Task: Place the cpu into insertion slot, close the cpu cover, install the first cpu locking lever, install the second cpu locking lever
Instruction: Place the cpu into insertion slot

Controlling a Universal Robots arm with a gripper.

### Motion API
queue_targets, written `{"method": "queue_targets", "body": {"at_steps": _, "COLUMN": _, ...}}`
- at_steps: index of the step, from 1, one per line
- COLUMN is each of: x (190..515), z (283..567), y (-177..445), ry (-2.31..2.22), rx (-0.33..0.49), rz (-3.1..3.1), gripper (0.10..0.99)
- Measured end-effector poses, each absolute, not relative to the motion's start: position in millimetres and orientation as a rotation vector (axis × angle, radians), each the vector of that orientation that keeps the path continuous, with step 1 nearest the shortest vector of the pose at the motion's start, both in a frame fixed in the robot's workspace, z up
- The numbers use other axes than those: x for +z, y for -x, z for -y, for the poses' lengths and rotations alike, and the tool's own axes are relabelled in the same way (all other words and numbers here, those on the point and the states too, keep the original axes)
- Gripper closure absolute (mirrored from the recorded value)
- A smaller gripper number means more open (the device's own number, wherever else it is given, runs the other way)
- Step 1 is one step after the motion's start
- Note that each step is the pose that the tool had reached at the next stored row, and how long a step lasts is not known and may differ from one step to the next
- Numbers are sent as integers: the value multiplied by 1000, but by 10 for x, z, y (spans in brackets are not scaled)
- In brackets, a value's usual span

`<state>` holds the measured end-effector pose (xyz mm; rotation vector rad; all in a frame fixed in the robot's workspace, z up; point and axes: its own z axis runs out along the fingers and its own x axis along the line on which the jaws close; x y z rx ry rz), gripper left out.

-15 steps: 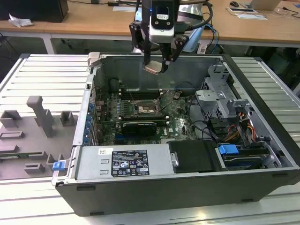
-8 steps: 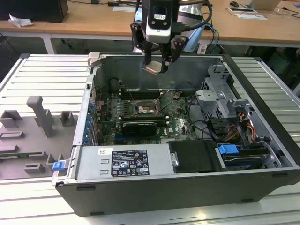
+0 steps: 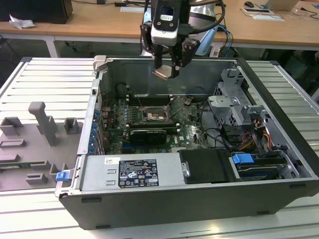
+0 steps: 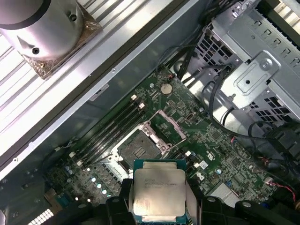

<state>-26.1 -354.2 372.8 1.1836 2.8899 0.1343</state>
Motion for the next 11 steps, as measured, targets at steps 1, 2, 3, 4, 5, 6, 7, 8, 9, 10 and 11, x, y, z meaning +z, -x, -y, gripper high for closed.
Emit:
{"method": "queue_targets", "body": {"at_steps": 1, "x": 3728, "z": 3542, "y": 261, "ry": -1195, "rx": 134, "rz": -2885, "gripper": 549}}
{"method": "queue_targets", "body": {"at_steps": 2, "x": 3727, "z": 3542, "y": 261, "ry": -1214, "rx": 134, "rz": -2876, "gripper": 549}}
{"method": "queue_targets", "body": {"at_steps": 3, "x": 3727, "z": 3542, "y": 261, "ry": -1224, "rx": 134, "rz": -2872, "gripper": 549}}
{"method": "queue_targets", "body": {"at_steps": 4, "x": 3726, "z": 3542, "y": 261, "ry": -1236, "rx": 134, "rz": -2866, "gripper": 549}}
{"method": "queue_targets", "body": {"at_steps": 5, "x": 3726, "z": 3542, "y": 261, "ry": -1261, "rx": 133, "rz": -2854, "gripper": 549}}
{"method": "queue_targets", "body": {"at_steps": 6, "x": 3725, "z": 3542, "y": 261, "ry": -1275, "rx": 133, "rz": -2848, "gripper": 549}}
{"method": "queue_targets", "body": {"at_steps": 7, "x": 3725, "z": 3542, "y": 261, "ry": -1298, "rx": 133, "rz": -2837, "gripper": 549}}
{"method": "queue_targets", "body": {"at_steps": 8, "x": 3724, "z": 3543, "y": 261, "ry": -1307, "rx": 133, "rz": -2832, "gripper": 549}}
{"method": "queue_targets", "body": {"at_steps": 9, "x": 3724, "z": 3542, "y": 261, "ry": -1318, "rx": 133, "rz": -2827, "gripper": 549}}
{"method": "queue_targets", "body": {"at_steps": 10, "x": 3723, "z": 3542, "y": 261, "ry": -1350, "rx": 132, "rz": -2811, "gripper": 549}}
{"method": "queue_targets", "body": {"at_steps": 11, "x": 3722, "z": 3542, "y": 261, "ry": -1374, "rx": 132, "rz": -2798, "gripper": 549}}
